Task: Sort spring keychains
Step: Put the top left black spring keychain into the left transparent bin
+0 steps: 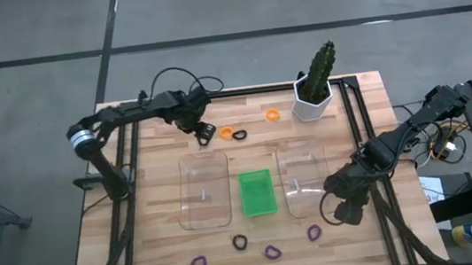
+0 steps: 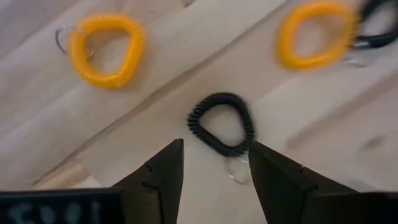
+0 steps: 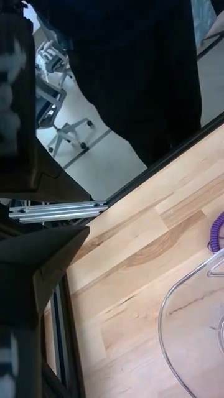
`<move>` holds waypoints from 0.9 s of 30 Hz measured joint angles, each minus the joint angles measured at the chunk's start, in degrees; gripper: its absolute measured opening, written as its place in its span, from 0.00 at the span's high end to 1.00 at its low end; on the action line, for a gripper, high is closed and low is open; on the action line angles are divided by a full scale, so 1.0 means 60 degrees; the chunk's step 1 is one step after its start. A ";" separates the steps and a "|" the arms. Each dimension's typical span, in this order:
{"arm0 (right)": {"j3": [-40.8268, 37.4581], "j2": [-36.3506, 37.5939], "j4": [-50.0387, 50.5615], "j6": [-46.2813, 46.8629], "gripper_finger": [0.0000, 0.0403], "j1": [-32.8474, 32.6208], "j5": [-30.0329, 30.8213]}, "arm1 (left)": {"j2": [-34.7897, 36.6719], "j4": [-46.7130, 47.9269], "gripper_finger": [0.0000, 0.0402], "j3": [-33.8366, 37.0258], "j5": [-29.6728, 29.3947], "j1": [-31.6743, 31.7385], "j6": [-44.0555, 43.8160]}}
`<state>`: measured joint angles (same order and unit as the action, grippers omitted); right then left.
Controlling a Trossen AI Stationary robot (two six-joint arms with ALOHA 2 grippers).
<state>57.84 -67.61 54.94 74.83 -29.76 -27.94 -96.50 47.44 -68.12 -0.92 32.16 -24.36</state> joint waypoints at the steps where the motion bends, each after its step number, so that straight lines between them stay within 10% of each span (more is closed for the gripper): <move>1: 0.0000 0.0000 0.0000 0.0000 0.84 0.0000 0.0000 | -0.0151 0.0005 0.57 0.0000 -0.0045 0.0016 0.0000; 20: 0.0000 0.0000 -0.0051 0.0026 0.86 0.0000 -0.0003 | -0.1657 -0.0563 0.58 -0.0016 -0.0307 0.0151 0.0129; 27: 0.0000 0.0000 -0.0061 0.0004 0.86 0.0000 -0.0004 | -0.1682 -0.0396 0.86 -0.0024 -0.0477 0.0194 0.0312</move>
<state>57.84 -67.61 54.57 74.85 -29.76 -27.97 -106.58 45.06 -68.26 -3.78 33.32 -22.49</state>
